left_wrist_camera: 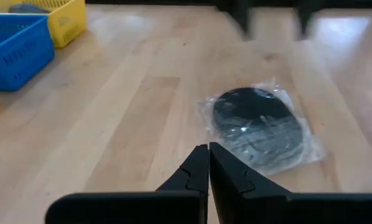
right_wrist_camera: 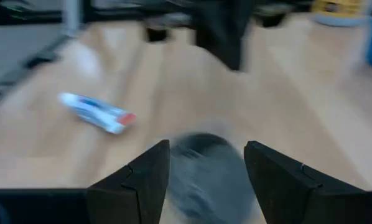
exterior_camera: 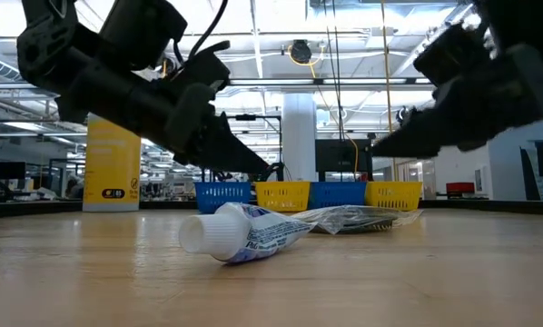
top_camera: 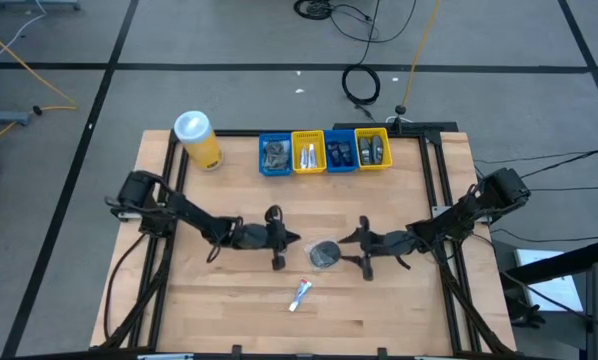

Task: Pick & Place Travel size toiletries
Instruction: Put the white toothpaste into the left yellow bin

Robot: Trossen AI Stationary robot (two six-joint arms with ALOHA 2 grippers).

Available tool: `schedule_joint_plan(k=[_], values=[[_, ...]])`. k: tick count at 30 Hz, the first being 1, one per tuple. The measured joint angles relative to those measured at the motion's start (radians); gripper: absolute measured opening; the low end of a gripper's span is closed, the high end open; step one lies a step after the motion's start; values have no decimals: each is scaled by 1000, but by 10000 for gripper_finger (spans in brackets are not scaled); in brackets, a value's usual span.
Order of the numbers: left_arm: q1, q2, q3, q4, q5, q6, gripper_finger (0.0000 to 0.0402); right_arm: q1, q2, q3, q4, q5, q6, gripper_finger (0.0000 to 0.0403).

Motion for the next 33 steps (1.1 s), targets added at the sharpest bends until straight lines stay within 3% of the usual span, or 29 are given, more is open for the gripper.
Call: schedule_joint_plan(k=[5, 11, 18, 25, 33], values=[[24, -55, 1, -119, -1, 14, 19, -5, 76, 102, -14, -100, -36, 199], [44, -86, 1, -290, -67, -15, 2, -51, 225, 280, -56, -374, -69, 204], [57, -86, 1, -428, -131, -48, 21, -103, 348, 488, -271, -651, -119, 259], [68, -86, 0, -531, -188, -61, 13, -134, 469, 638, -429, -685, -294, 296], [94, -86, -1, -572, -225, -114, 13, -147, 530, 697, -423, -684, -414, 268]])
